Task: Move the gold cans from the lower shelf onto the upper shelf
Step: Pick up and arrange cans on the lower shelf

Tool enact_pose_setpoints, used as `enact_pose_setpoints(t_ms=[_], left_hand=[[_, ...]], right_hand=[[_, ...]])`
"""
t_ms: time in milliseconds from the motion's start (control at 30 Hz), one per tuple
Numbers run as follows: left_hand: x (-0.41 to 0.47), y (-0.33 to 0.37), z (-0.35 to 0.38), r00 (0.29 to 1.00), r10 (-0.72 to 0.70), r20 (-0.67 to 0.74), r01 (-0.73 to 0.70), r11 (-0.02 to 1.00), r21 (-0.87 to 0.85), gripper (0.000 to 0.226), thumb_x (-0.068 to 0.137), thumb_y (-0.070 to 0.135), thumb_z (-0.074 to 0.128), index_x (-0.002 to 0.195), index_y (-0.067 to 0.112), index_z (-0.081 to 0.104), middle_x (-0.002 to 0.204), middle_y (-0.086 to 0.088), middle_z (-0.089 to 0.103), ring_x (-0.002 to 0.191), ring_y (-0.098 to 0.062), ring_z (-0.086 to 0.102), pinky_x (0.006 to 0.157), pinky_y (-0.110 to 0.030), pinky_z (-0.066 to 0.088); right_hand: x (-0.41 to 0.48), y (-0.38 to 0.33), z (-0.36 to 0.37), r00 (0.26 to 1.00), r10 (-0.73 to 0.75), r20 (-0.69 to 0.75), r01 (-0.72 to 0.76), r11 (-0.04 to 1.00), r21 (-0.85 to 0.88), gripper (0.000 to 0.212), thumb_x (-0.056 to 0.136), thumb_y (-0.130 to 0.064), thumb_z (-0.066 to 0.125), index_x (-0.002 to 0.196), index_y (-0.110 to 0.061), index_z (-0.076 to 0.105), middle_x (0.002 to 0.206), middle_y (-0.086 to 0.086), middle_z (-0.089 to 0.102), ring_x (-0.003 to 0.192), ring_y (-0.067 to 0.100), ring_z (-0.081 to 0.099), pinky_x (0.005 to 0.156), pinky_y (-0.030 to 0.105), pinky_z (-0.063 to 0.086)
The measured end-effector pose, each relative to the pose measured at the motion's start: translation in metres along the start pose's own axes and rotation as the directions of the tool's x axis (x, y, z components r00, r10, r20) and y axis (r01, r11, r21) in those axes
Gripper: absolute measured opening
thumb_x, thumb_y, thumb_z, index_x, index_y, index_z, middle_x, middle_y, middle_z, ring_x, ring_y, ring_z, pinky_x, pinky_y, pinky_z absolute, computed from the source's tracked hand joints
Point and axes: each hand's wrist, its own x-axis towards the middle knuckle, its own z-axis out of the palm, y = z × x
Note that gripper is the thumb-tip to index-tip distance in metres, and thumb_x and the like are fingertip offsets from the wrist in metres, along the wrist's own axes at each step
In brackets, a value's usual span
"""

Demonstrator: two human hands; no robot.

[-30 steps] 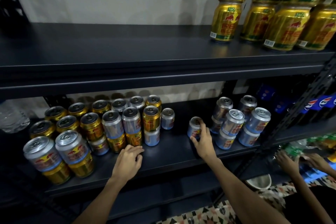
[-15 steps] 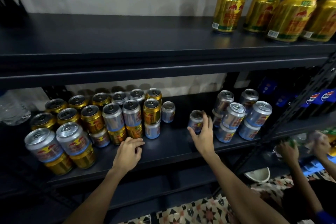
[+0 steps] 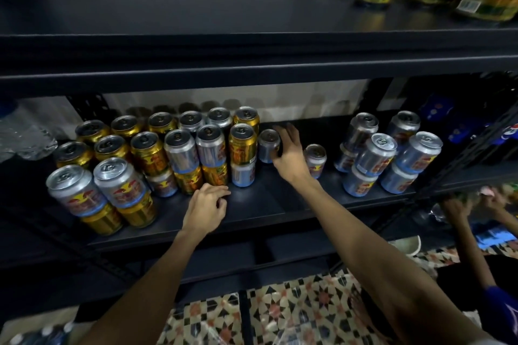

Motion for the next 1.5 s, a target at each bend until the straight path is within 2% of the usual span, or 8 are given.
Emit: enact_pose_setpoints(t_ms=[167,300,600,700,900,1067,1267,1500], left_hand=[[0.0,-0.002,0.002,1.0,-0.003,0.0,0.003,1.0,-0.003,0.028,0.083,0.004,0.063,0.106,0.012,0.076,0.116,0.002,0.071,0.105,-0.014,0.058,0.09,-0.038,0.053],[0.0,-0.003,0.003,1.0,-0.022,0.009,0.022,1.0,0.008,0.028,0.084,0.005,0.063,0.107,0.015,0.076,0.117,0.005,0.07,0.107,-0.013,0.057,0.09,-0.038,0.052],[0.001,-0.004,0.004,0.999,-0.023,0.023,0.022,0.999,0.029,0.029,0.087,0.007,0.061,0.11,0.019,0.075,0.12,0.009,0.069,0.109,-0.01,0.055,0.093,-0.035,0.049],[0.0,-0.004,0.003,1.0,-0.013,0.02,0.013,1.0,0.021,0.028,0.087,0.006,0.062,0.109,0.018,0.075,0.119,0.008,0.069,0.109,-0.01,0.055,0.093,-0.035,0.049],[-0.001,-0.003,0.004,1.0,-0.003,0.008,0.003,1.0,0.018,0.027,0.087,0.004,0.063,0.108,0.016,0.075,0.118,0.005,0.07,0.107,-0.013,0.057,0.092,-0.038,0.05],[0.0,-0.002,0.005,1.0,-0.003,0.005,0.003,1.0,0.017,0.027,0.086,0.004,0.064,0.107,0.015,0.075,0.117,0.005,0.07,0.108,-0.013,0.057,0.092,-0.038,0.051],[0.0,-0.003,0.005,1.0,0.001,0.012,-0.002,0.999,0.041,0.025,0.086,0.006,0.064,0.107,0.017,0.074,0.116,0.008,0.069,0.106,-0.013,0.056,0.09,-0.038,0.051],[-0.003,-0.004,0.003,1.0,0.022,-0.004,-0.022,0.999,0.023,0.026,0.086,0.002,0.063,0.104,0.017,0.073,0.11,0.01,0.069,0.099,-0.012,0.057,0.085,-0.037,0.051]], right_hand=[[0.021,0.004,0.019,0.954,0.222,0.2,-0.216,0.975,-0.054,0.064,0.095,-0.005,0.063,0.153,-0.019,0.04,0.166,0.017,0.012,0.149,0.035,0.029,0.104,0.02,0.031],[0.018,0.007,0.032,0.953,0.237,0.188,-0.231,0.971,-0.054,0.071,0.088,-0.008,0.071,0.151,-0.021,0.039,0.148,0.018,0.036,0.127,0.038,0.05,0.094,0.027,0.039],[0.019,0.01,0.027,0.951,0.253,0.178,-0.241,0.967,-0.088,0.068,0.085,-0.007,0.073,0.142,-0.026,0.041,0.13,0.016,0.037,0.105,0.039,0.057,0.089,0.033,0.049],[0.009,0.009,0.016,0.969,0.214,0.12,-0.206,0.976,-0.074,0.064,0.082,-0.017,0.076,0.137,-0.029,0.045,0.12,0.012,0.042,0.097,0.037,0.059,0.086,0.038,0.053],[-0.006,-0.003,-0.024,0.987,0.009,-0.158,-0.014,0.999,-0.035,0.065,0.076,-0.023,0.083,0.134,-0.019,0.054,0.11,0.014,0.055,0.088,0.022,0.056,0.073,0.021,0.046],[-0.014,-0.002,-0.07,0.952,0.052,-0.3,-0.059,0.998,-0.015,0.071,0.078,-0.032,0.086,0.14,-0.024,0.052,0.115,0.012,0.054,0.092,0.023,0.06,0.078,0.025,0.048],[-0.022,0.011,-0.09,0.936,0.219,-0.274,-0.232,0.973,-0.016,0.078,0.077,-0.031,0.086,0.144,-0.025,0.047,0.122,0.016,0.051,0.107,0.038,0.061,0.091,0.039,0.052],[-0.025,0.014,-0.083,0.932,0.249,-0.263,-0.26,0.966,-0.007,0.078,0.075,-0.031,0.088,0.142,-0.024,0.048,0.122,0.014,0.051,0.109,0.037,0.061,0.094,0.044,0.053]])
